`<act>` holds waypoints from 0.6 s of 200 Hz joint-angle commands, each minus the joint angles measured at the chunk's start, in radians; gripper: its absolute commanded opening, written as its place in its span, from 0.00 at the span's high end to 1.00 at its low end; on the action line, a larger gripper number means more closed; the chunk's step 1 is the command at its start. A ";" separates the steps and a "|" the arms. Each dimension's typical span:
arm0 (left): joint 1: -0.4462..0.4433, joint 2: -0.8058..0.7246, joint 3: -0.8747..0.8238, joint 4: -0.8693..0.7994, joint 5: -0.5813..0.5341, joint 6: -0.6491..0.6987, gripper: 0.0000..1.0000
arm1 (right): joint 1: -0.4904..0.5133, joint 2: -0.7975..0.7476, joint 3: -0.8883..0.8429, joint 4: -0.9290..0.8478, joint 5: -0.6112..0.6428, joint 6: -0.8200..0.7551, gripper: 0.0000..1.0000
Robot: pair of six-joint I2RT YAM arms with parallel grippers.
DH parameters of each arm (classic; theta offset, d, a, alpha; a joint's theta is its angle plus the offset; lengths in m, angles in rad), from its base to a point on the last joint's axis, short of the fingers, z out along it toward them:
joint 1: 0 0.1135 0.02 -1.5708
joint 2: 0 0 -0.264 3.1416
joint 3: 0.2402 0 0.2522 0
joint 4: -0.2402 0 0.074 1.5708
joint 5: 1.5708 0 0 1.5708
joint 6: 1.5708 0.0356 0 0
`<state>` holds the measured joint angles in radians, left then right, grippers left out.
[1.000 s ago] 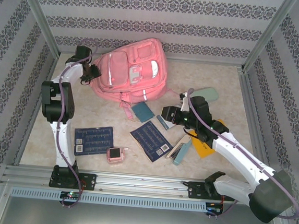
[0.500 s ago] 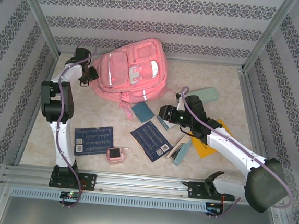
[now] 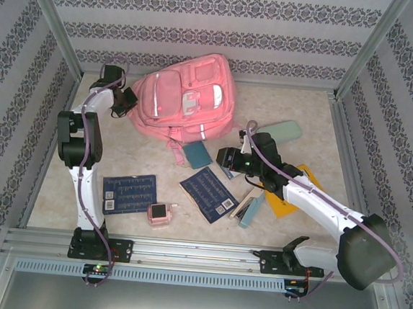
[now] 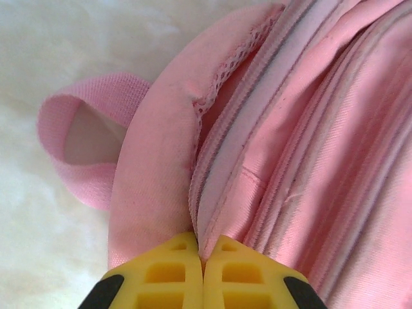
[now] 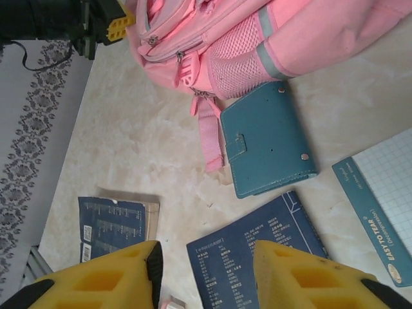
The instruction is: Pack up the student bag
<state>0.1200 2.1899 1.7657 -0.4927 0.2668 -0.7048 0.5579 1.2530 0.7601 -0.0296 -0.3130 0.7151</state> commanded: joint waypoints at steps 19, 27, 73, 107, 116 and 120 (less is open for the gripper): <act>-0.001 -0.255 -0.050 0.133 0.106 -0.285 1.00 | -0.018 0.022 0.041 0.027 -0.050 0.064 0.56; -0.002 -0.295 -0.081 0.163 0.109 -0.324 1.00 | -0.020 0.024 0.049 0.025 -0.051 0.066 0.55; -0.046 -0.458 -0.213 0.283 0.180 -0.413 1.00 | -0.066 0.044 0.107 0.012 -0.071 0.129 0.35; -0.087 -0.557 -0.334 0.319 0.222 -0.396 1.00 | -0.094 0.094 0.189 0.045 -0.133 0.132 0.39; -0.092 -0.573 -0.362 0.314 0.234 -0.381 1.00 | -0.092 0.118 0.233 0.035 -0.123 0.079 0.37; -0.094 -0.581 -0.371 0.309 0.239 -0.371 1.00 | -0.087 0.131 0.255 0.031 -0.116 0.059 0.34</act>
<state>0.0513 1.6737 1.4487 -0.2768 0.4324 -1.0782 0.4641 1.3346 0.9054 -0.0113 -0.3981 0.8410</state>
